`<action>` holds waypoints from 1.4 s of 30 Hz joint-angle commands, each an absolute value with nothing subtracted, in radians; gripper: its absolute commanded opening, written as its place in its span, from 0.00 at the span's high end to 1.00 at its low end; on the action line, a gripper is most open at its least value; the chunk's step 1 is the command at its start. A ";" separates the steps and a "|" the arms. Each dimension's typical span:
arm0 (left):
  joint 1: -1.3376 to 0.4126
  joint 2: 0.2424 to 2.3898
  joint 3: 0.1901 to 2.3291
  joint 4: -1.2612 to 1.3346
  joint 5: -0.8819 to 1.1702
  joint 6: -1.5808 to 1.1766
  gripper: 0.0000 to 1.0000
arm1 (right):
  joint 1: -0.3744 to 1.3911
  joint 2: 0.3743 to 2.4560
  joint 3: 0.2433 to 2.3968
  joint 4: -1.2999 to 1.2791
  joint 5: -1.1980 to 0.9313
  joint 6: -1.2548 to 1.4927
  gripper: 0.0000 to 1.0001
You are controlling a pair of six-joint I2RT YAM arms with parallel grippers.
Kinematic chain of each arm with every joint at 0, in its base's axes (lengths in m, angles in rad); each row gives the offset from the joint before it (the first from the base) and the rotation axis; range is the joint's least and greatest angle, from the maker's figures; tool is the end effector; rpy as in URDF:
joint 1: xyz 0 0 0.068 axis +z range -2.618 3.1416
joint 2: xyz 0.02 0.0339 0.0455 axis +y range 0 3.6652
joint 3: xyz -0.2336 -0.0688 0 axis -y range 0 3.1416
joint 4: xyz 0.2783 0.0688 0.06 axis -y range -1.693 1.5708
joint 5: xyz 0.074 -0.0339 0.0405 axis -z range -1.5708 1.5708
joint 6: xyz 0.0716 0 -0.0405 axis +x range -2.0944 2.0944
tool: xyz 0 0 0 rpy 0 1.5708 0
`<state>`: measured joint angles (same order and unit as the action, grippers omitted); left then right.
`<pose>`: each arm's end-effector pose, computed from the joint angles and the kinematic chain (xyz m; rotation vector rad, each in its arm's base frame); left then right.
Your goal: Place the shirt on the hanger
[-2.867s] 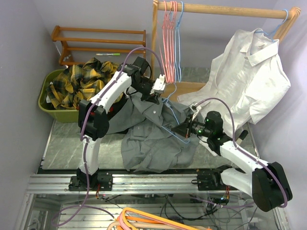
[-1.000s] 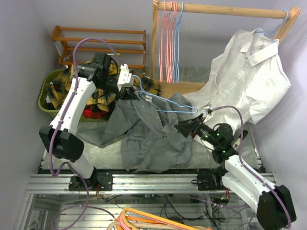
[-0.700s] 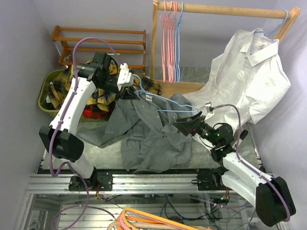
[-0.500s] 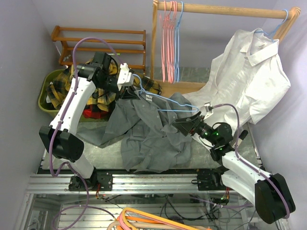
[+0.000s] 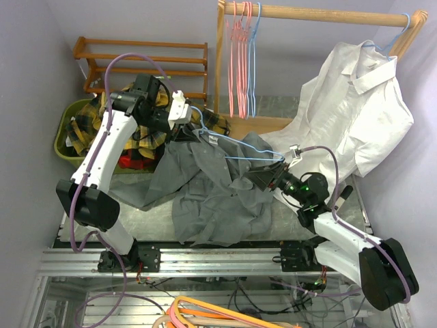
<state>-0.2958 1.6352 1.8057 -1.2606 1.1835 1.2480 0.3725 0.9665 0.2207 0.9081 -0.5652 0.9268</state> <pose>0.3115 -0.1642 0.3634 1.6449 1.2136 -0.9782 0.2330 0.1322 0.1827 -0.0839 1.6055 1.4349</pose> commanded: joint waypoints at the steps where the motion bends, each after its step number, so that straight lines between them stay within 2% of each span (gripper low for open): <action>1: -0.313 1.624 1.833 -1.226 1.254 1.253 0.93 | 0.382 1.000 0.238 1.037 -0.587 0.981 0.23; 3: -0.317 1.626 1.832 -1.219 1.247 1.251 0.93 | 0.383 1.004 0.232 1.066 -0.589 0.995 0.26; 5: -0.319 1.630 1.831 -1.215 1.242 1.249 0.93 | 0.383 0.998 0.232 1.074 -0.590 0.998 0.35; 7: -0.321 1.632 1.833 -1.214 1.240 1.249 0.93 | 0.383 0.986 0.234 1.061 -0.584 0.990 0.48; 11: -0.322 1.635 1.835 -1.220 1.239 1.255 0.93 | 0.384 0.957 0.238 0.998 -0.564 0.961 0.83; 14: -0.322 1.634 1.833 -1.241 1.241 1.276 0.93 | 0.383 0.944 0.239 0.976 -0.543 0.948 1.00; 17: -0.322 1.635 1.834 -1.275 1.212 1.313 0.93 | 0.373 0.918 0.249 0.915 -0.518 0.923 1.00; 23: -0.324 1.637 1.852 -1.409 1.026 1.471 0.93 | 0.347 0.796 0.340 0.536 -0.313 0.715 1.00; 29: -0.344 1.617 1.823 -1.395 0.843 1.448 0.93 | 0.333 0.753 0.379 0.444 -0.240 0.643 1.00; 42: -0.452 1.581 1.737 -1.025 0.351 1.092 0.93 | 0.319 0.710 0.523 0.221 -0.177 0.482 1.00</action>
<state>-0.4419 1.6146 1.7473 -1.1744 0.5835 1.2118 0.3264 0.7288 0.4828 0.2848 -0.2062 0.5438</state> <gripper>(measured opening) 0.120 0.010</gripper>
